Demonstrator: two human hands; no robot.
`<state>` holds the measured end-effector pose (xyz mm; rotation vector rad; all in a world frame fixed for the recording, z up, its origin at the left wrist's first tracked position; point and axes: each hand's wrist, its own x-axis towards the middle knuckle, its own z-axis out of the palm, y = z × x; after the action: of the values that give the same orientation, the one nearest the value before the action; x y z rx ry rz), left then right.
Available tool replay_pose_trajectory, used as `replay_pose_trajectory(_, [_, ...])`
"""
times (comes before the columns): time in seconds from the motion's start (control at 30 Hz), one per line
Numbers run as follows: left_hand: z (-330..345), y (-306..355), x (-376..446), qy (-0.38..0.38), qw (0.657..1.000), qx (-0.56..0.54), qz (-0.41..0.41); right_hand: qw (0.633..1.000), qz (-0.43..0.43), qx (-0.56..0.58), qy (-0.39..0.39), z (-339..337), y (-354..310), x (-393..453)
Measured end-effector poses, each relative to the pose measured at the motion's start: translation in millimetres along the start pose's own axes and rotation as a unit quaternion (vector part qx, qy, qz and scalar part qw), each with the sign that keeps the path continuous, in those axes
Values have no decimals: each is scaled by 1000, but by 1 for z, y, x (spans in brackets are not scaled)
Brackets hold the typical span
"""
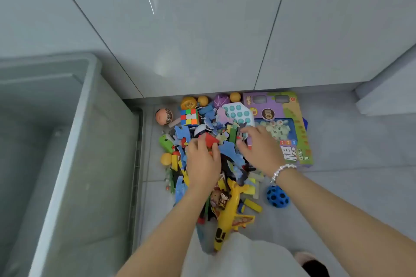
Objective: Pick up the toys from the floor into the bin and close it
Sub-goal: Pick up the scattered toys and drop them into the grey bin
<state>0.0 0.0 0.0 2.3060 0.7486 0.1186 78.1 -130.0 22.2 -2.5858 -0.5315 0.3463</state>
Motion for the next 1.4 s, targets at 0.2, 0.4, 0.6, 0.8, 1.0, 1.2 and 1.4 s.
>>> replay_pose_trajectory(0.2, [19, -33, -12, -68, 990, 34, -122, 992, 76, 19, -102, 42, 16, -17])
replay_pose_trajectory(0.4, [21, -59, -4, -143, 969, -36, -199, 979, 117, 157, -52, 81, 6, -10])
replay_pose_trajectory(0.6, [23, -64, 8, -133, 971, -5, -199, 966, 158, 194, -59, 92, -3, 6])
replay_pose_trajectory(0.8, [29, -61, 7, -138, 970, -33, -197, 956, 167, 238, -23, 90, -6, 8])
replay_pose_trajectory(1.0, [33, -53, 8, -147, 961, -102, -211, 945, 177, 275, -1, 90, -12, 0])
replay_pose_trajectory(1.2, [34, -42, 4, -73, 965, -125, -217, 923, 197, 331, 9, 91, -17, -1])
replay_pose_trajectory(1.4, [31, -31, 3, -106, 961, -170, -189, 880, 211, 425, -7, 95, -15, -1])
